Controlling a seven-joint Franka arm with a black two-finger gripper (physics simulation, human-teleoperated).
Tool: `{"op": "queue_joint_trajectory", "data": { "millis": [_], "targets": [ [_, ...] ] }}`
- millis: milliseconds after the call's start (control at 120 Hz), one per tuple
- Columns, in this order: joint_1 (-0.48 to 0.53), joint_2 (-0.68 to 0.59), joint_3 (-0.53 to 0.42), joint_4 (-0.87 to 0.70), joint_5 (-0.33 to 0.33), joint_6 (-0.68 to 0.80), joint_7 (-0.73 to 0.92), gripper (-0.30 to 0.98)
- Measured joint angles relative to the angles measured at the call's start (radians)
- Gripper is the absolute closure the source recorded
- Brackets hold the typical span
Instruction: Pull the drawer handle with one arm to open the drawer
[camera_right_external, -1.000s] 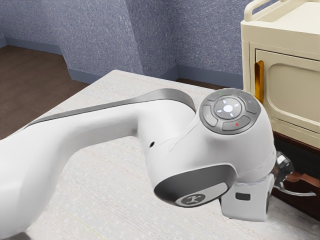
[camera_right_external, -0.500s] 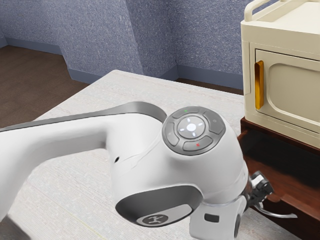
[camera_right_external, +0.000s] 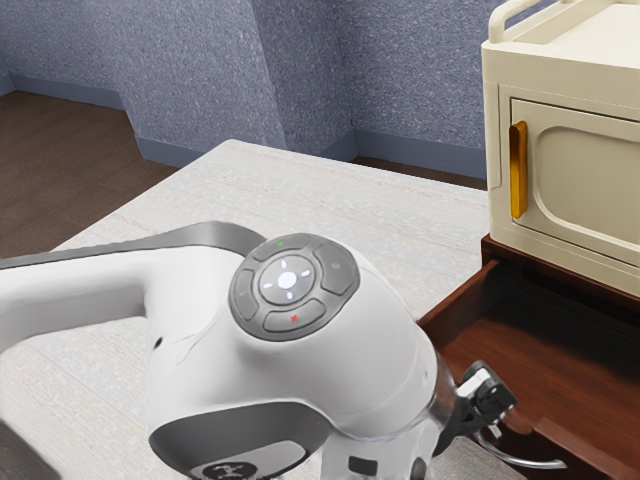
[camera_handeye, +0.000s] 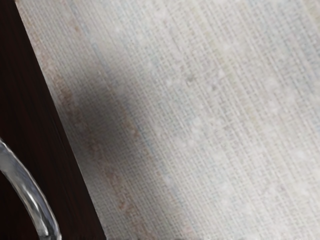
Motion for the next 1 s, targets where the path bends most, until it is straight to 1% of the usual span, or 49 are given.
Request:
{"op": "queue_joint_trajectory", "data": {
  "millis": [108,242,308,442,500,617,692,825,1000],
  "targets": [
    [0.007,-0.034,0.001,0.012,0.000,0.004,-0.004,0.00],
    [0.021,-0.053,0.041,0.101,-0.003,-0.033,-0.007,0.00],
    [0.027,-0.050,0.097,0.178,-0.012,-0.080,-0.009,0.00],
    [0.033,-0.046,0.257,0.329,-0.049,-0.222,-0.014,0.00],
    [0.080,-0.044,0.293,0.373,-0.072,-0.291,-0.023,0.00],
    [0.222,-0.040,0.310,0.421,-0.116,-0.420,-0.063,0.00],
    [0.272,-0.040,0.314,0.429,-0.129,-0.489,-0.105,0.00],
    [0.289,-0.035,0.314,0.436,-0.139,-0.573,-0.175,0.00],
    [0.298,-0.030,0.328,0.437,-0.150,-0.624,-0.237,0.00]
  ]
}}
